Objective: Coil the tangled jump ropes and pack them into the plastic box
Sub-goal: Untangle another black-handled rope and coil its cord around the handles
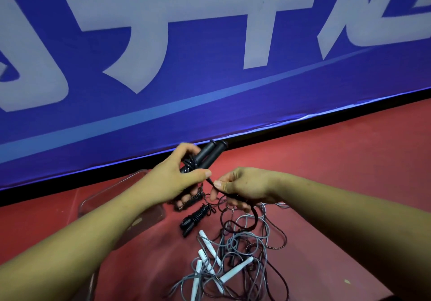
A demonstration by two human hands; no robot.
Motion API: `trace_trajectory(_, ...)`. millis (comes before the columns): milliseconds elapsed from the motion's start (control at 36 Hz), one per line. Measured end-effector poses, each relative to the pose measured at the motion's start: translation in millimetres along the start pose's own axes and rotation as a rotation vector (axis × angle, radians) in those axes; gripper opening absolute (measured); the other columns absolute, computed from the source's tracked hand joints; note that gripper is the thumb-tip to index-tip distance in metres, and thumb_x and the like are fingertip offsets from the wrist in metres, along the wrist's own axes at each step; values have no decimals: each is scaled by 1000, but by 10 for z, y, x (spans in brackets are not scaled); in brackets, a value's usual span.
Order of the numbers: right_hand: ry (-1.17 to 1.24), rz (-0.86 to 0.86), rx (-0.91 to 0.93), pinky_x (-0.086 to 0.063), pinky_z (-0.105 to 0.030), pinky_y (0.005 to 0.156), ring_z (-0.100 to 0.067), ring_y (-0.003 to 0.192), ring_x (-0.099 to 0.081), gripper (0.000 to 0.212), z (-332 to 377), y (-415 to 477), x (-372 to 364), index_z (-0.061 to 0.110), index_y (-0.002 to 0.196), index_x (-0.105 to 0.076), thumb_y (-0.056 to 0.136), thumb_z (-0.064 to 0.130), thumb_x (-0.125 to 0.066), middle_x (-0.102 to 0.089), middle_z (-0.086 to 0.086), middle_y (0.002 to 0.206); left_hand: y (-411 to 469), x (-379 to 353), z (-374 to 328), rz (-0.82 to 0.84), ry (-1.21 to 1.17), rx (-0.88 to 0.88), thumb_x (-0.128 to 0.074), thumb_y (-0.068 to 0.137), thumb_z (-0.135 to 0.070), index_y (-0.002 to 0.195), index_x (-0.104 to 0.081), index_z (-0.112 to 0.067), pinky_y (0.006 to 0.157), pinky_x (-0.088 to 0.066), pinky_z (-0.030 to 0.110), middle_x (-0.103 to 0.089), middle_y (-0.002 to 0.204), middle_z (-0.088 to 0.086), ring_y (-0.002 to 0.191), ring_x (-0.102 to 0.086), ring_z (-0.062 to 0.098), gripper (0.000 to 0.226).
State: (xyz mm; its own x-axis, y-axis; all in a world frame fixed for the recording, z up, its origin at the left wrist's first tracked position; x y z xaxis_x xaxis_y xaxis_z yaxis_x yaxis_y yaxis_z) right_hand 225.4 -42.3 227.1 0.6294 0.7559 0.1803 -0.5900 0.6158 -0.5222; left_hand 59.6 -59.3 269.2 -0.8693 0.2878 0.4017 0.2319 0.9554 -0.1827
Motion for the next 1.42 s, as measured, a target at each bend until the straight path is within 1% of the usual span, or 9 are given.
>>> trace_trajectory(306,-164,-99,91,-33,-20,44,-10,43,-36,18,266,-24,-23,7,100,-65,100,21,-55,-42,2,57,164,398,221,-204,378,21,-78,83,-33,87,-45,-21,46,-41,25,-55,53,-7,41,-46,8,35)
trace_trajectory(500,-687,-192,217,-38,-19,49,-12,52,-47,19,525,-41,-142,10,104,-70,97,21,-57,-53,1,66,225,304,298,-88,809,27,-71,82,-31,97,-39,-32,70,-50,37,-63,81,-4,72,-60,20,35)
trace_trajectory(639,-867,-351,396,-44,-28,65,-23,73,-56,15,667,-62,-131,19,100,-74,90,19,-62,-62,-3,77,162,93,269,123,946,-51,-67,75,-36,100,-42,-40,62,-48,34,-54,67,-12,61,-51,6,35)
trace_trajectory(778,-680,-434,448,-52,-30,65,-13,65,-63,12,689,-98,81,18,84,-71,76,21,-80,-70,0,71,75,-120,170,258,866,-130,-75,72,-59,88,-48,-44,55,-34,16,-55,65,-18,66,-52,1,35)
trace_trajectory(861,-506,-429,435,-46,-26,54,-11,52,-56,19,633,-111,222,14,80,-68,71,17,-85,-67,-3,65,58,-203,134,261,708,-172,-69,68,-74,90,-48,-62,59,-41,22,-64,73,-9,69,-58,2,34)
trace_trajectory(1083,-46,-289,388,-39,-27,56,-23,63,-49,4,366,-105,396,11,79,-74,83,11,-76,-63,-11,73,-42,-266,-58,206,468,-214,-65,69,-60,110,-54,-47,75,-52,37,-70,86,-4,78,-65,16,45)
trace_trajectory(1194,70,-193,218,-42,-23,54,-18,53,-51,22,95,-69,376,5,81,-70,88,-9,-55,-58,-11,63,-81,-230,-128,92,374,-221,-68,70,-57,112,-45,-43,72,-53,42,-70,84,-3,67,-64,17,50)
trace_trajectory(1306,218,32,68,-50,-28,61,-17,58,-57,23,-75,-52,212,19,77,-72,94,23,-57,-53,-4,63,-92,-144,-188,22,126,-264,-74,73,-44,124,-51,-56,89,-52,47,-71,107,3,88,-67,30,56)
trace_trajectory(1417,137,37,50,-44,-28,56,-18,53,-51,26,-44,-43,154,12,99,-67,102,29,-48,-46,-3,60,6,85,-131,-147,168,-169,-79,77,-40,103,-62,-33,58,-46,32,-64,70,4,58,-54,16,31)
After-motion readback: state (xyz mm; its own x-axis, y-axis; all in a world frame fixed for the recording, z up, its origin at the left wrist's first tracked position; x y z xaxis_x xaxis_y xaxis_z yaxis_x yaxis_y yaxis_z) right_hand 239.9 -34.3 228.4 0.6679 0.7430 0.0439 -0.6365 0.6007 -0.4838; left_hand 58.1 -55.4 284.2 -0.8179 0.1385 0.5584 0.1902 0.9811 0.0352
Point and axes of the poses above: each hand's wrist, its own y-axis towards the middle knuckle, its own x-axis out of the back of the hand, z = x × y, the point moved 4 cm from there along y, towards the middle knuckle
